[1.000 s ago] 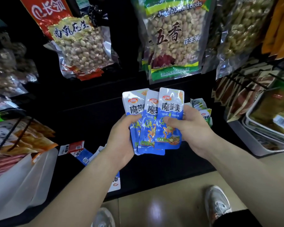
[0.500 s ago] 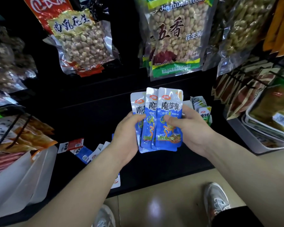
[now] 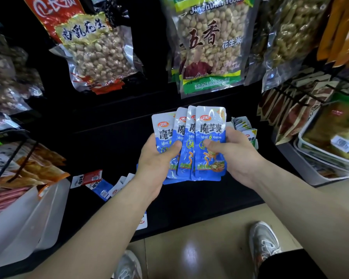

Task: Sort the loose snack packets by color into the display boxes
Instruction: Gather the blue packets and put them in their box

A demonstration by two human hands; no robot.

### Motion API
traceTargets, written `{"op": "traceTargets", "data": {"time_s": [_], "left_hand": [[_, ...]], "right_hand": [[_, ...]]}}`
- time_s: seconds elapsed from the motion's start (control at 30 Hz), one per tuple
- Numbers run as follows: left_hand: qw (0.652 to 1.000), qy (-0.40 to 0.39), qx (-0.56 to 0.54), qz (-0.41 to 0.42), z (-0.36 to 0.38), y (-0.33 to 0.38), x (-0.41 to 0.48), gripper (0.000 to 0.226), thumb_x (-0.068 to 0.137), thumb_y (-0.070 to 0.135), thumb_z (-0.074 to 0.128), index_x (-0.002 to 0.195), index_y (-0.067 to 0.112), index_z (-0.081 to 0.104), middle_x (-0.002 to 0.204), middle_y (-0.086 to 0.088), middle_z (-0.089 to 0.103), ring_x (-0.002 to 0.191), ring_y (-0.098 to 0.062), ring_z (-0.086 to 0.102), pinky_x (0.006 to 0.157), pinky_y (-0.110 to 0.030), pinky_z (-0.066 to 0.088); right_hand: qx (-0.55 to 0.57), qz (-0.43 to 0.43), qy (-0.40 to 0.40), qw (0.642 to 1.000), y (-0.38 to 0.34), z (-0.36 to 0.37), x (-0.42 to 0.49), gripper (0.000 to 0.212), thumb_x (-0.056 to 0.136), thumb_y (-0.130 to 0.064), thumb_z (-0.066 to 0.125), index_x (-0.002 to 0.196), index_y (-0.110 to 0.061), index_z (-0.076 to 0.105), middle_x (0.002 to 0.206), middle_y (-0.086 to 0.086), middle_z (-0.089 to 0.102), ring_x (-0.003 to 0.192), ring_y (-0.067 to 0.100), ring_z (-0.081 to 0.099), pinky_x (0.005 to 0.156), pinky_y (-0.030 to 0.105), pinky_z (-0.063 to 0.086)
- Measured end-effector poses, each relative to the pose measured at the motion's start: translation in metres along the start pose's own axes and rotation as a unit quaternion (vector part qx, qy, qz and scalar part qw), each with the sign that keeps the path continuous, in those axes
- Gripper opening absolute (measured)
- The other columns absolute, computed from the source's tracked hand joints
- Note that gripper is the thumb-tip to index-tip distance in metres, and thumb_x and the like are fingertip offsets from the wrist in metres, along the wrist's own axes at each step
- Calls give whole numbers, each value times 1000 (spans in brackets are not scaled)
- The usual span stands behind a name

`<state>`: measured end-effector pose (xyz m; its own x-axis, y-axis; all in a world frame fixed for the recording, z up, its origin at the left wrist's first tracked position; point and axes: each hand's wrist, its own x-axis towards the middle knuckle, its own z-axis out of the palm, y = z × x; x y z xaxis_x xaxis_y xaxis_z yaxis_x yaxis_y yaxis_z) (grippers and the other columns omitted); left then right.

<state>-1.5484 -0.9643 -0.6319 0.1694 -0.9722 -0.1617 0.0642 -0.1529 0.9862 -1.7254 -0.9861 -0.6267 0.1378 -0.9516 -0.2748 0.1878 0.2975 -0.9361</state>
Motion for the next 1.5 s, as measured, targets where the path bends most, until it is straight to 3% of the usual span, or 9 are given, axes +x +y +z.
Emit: {"op": "traceTargets", "data": {"time_s": [0.37, 0.53, 0.7, 0.83, 0.97, 1.17, 1.3, 1.43, 1.5], "left_hand": [[992, -59, -87, -73, 30, -14, -6, 22, 99, 29, 58, 119, 19, 61, 104, -6, 77, 94, -24, 75, 77, -40, 61], [994, -96, -5, -60, 33, -30, -6, 26, 95, 18, 65, 119, 21, 55, 108, -2, 74, 98, -20, 73, 82, -37, 59], [995, -62, 47, -66, 34, -46, 1, 27, 92, 16, 69, 118, 17, 59, 104, -5, 75, 88, -17, 75, 70, -29, 58], [989, -4, 119, -82, 27, -67, 15, 20, 87, 11, 74, 97, 23, 60, 85, 6, 72, 64, -3, 71, 53, -18, 52], [981, 36, 153, -116, 26, -93, 42, 23, 86, 14, 75, 104, 17, 61, 95, -1, 73, 72, -11, 70, 57, -25, 52], [978, 45, 164, -122, 66, -129, 96, 23, 87, 14, 71, 106, 13, 60, 88, 2, 67, 68, -7, 61, 47, -18, 45], [978, 35, 158, -133, 99, -152, 138, 22, 85, 14, 74, 97, 20, 57, 106, -5, 70, 78, -16, 66, 45, -19, 47], [984, 5, 131, -118, 133, -166, 174, 47, 93, 10, 68, 135, 9, 47, 108, 2, 55, 72, -7, 48, 33, -5, 36], [986, 7, 131, -100, 145, -172, 194, 48, 92, 8, 68, 136, 4, 48, 114, -2, 60, 68, 0, 45, 34, -4, 36]], "right_hand": [[68, 19, 16, 997, 9, 12, 1, 32, 95, 7, 49, 123, -1, 61, 115, 27, 69, 107, 48, 65, 92, 63, 52], [-22, 0, 6, 1000, 19, 8, 7, 22, 92, 5, 46, 110, 10, 58, 80, 21, 58, 68, 33, 51, 60, 38, 47], [-178, 42, -62, 981, 26, -6, 17, 28, 95, -29, 50, 111, -10, 64, 106, 16, 71, 98, 29, 69, 95, 49, 53], [-428, 34, -69, 901, 22, -42, 24, 45, 101, -41, 49, 135, -11, 54, 127, 14, 62, 115, 30, 59, 103, 44, 45], [-605, 35, -89, 790, 34, -90, 33, 39, 99, -37, 53, 131, -15, 53, 121, 8, 54, 113, 28, 55, 91, 35, 45], [-763, 84, -153, 622, 55, -148, 53, 49, 101, -43, 48, 143, -17, 45, 143, 11, 44, 130, 32, 45, 103, 35, 41], [-798, 104, -199, 559, 73, -170, 73, 50, 103, -43, 42, 146, -20, 41, 140, 9, 42, 128, 31, 45, 100, 39, 41], [-815, 82, -230, 526, 98, -187, 96, 48, 102, -42, 41, 146, -22, 42, 137, 6, 44, 122, 28, 48, 100, 41, 44], [-802, 98, -244, 537, 110, -192, 104, 48, 102, -41, 40, 145, -21, 42, 136, 7, 44, 121, 28, 48, 98, 38, 42]]}}
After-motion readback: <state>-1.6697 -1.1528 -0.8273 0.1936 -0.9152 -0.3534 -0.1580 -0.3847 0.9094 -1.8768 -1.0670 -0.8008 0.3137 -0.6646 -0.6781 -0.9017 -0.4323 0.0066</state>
